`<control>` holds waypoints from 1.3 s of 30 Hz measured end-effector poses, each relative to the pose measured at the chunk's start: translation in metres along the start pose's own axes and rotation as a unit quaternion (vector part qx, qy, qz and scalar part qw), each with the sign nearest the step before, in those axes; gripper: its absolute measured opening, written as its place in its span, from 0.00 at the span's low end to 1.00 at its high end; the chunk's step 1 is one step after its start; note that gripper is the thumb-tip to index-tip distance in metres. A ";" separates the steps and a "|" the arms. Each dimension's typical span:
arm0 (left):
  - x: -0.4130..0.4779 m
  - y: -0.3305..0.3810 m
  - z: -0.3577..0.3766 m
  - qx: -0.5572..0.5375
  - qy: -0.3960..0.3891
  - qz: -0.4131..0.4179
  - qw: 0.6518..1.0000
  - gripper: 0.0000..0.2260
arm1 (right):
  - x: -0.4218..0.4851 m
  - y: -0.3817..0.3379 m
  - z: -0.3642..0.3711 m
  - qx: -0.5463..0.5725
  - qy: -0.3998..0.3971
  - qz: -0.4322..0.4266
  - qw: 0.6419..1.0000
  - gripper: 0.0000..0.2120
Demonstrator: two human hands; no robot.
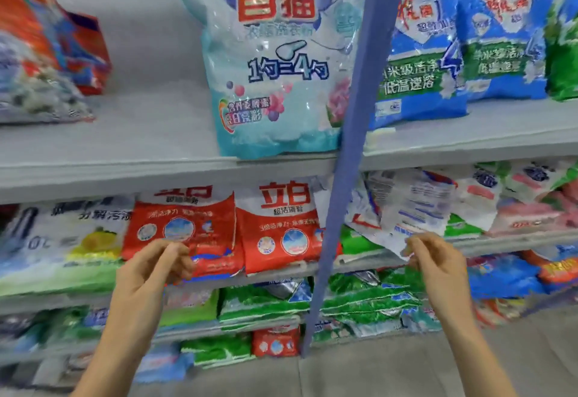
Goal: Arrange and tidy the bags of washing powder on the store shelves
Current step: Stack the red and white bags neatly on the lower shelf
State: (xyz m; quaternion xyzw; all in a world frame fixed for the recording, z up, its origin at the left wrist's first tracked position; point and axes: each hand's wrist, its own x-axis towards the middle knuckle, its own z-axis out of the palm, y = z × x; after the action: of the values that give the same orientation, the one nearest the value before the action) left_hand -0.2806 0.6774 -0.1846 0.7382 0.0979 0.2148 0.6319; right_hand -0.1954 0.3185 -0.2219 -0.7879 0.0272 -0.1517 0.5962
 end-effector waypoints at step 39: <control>-0.031 0.007 0.081 0.045 -0.317 -0.090 0.943 0.12 | 0.030 -0.076 -0.040 0.206 0.097 0.081 0.970 0.10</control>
State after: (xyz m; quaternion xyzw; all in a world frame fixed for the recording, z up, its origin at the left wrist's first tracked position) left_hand -0.2731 0.5908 -0.1923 0.7841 -0.0320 -0.0930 0.6128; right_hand -0.1881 0.2962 -0.1334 -0.6247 0.1167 -0.1808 0.7506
